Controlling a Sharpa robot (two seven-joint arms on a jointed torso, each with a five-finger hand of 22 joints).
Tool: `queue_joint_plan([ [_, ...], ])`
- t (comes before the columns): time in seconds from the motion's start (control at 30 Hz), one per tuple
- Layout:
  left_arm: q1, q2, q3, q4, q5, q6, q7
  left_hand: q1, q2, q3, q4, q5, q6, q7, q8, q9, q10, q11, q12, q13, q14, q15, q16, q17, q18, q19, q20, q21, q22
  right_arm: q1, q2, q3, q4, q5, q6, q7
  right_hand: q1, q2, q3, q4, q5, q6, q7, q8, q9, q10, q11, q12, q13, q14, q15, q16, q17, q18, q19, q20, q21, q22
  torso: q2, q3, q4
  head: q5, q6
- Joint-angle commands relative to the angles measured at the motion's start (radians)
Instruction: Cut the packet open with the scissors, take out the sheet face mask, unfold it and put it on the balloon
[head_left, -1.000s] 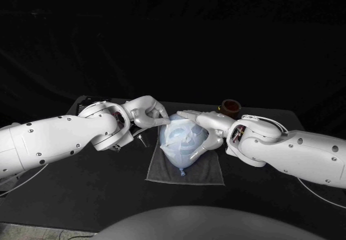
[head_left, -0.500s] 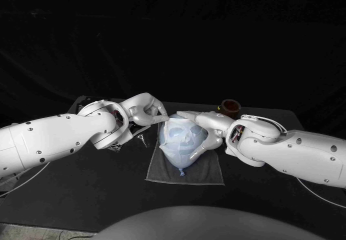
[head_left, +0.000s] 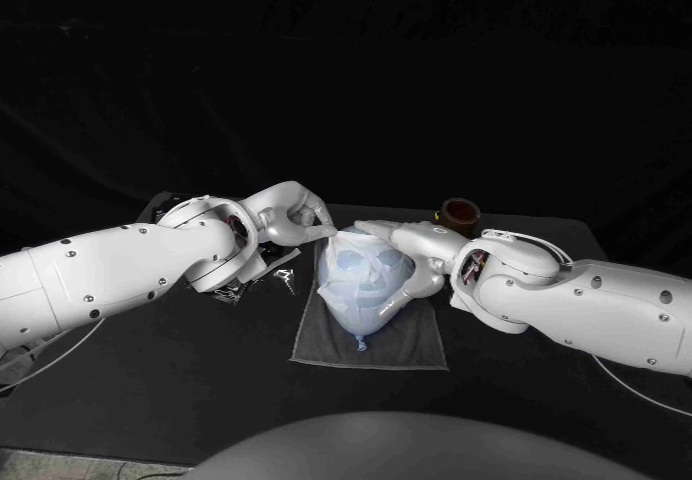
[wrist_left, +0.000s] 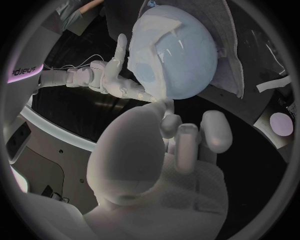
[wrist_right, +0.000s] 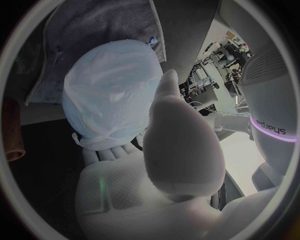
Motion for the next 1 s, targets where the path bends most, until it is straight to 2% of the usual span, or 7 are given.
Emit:
queue_joint_plan([
  [0.03, 0.003, 0.008, 0.002, -0.012, -0.032, -0.019, 0.026, -0.004, -0.001, 0.035, -0.030, 0.002, -0.005, -0.001, 0.019, 0.102, 0.028, -0.018, 0.005, 0.004, 0.069, -0.005, 0.006, 0.149, -0.007, 0.000, -0.003, 0.006, 0.002, -0.004, 0.000, -0.003, 0.002, -0.012, 0.004, -0.016, 0.010, -0.002, 0.004, 0.000, 0.006, 0.003, 0.012, 0.006, 0.002, 0.011, -0.002, 0.004, 0.002, 0.008, 0.003, 0.006, 0.001, 0.008, 0.010, 0.000, 0.005, 0.002, 0.001, -0.0002, 0.0004, -0.003, 0.000],
  [0.37, 0.007, 0.028, 0.003, -0.035, -0.069, -0.051, 0.044, -0.006, -0.004, 0.037, -0.031, 0.002, -0.005, -0.001, 0.021, 0.104, 0.030, -0.018, 0.006, 0.006, 0.070, -0.005, 0.008, 0.154, -0.008, 0.001, -0.003, 0.008, 0.005, -0.004, 0.001, -0.003, 0.000, -0.012, -0.003, -0.023, 0.015, -0.001, 0.006, 0.000, 0.006, 0.006, 0.021, 0.008, 0.003, 0.019, -0.003, 0.005, 0.002, 0.015, 0.002, 0.008, 0.004, 0.008, 0.016, 0.000, 0.007, 0.005, 0.000, 0.0000, 0.0005, -0.004, 0.000],
  [0.8, 0.010, 0.045, 0.011, -0.064, -0.091, -0.104, 0.053, -0.009, -0.007, 0.043, -0.032, 0.002, -0.006, -0.001, 0.024, 0.108, 0.031, -0.018, 0.007, 0.007, 0.072, -0.006, 0.011, 0.160, -0.008, 0.003, -0.003, 0.010, 0.009, -0.006, 0.006, -0.003, -0.004, -0.016, -0.008, -0.035, 0.025, 0.000, 0.009, -0.001, 0.006, 0.008, 0.030, 0.009, 0.005, 0.025, -0.005, 0.005, 0.003, 0.019, 0.000, 0.009, 0.005, 0.008, 0.019, 0.000, 0.008, 0.006, 0.001, -0.0001, -0.0001, -0.006, 0.000],
  [0.93, 0.012, 0.049, 0.013, -0.076, -0.094, -0.078, 0.030, -0.017, -0.015, 0.047, -0.029, 0.002, -0.015, 0.000, 0.022, 0.110, 0.010, -0.017, -0.013, -0.026, 0.071, -0.005, 0.010, 0.157, -0.007, 0.000, -0.003, 0.008, 0.005, -0.007, 0.006, -0.003, -0.005, -0.017, -0.010, -0.038, 0.028, 0.000, 0.012, 0.000, 0.006, 0.009, 0.033, 0.010, 0.005, 0.028, -0.006, 0.005, 0.003, 0.022, 0.000, 0.010, 0.006, 0.008, 0.022, 0.000, 0.009, 0.007, 0.000, 0.0002, -0.0001, -0.008, 0.000],
  [1.0, 0.013, 0.050, 0.013, -0.081, -0.095, -0.057, 0.013, -0.033, -0.031, 0.038, -0.023, 0.001, -0.033, 0.005, 0.013, 0.109, -0.011, -0.013, -0.033, -0.056, 0.069, -0.002, 0.007, 0.149, -0.006, -0.005, -0.002, 0.004, -0.002, -0.007, 0.006, -0.003, -0.005, -0.017, -0.011, -0.039, 0.028, 0.000, 0.012, 0.000, 0.006, 0.009, 0.033, 0.010, 0.005, 0.028, -0.006, 0.005, 0.003, 0.022, 0.000, 0.010, 0.006, 0.008, 0.022, 0.000, 0.009, 0.007, 0.000, 0.0005, 0.0001, -0.008, 0.000],
])
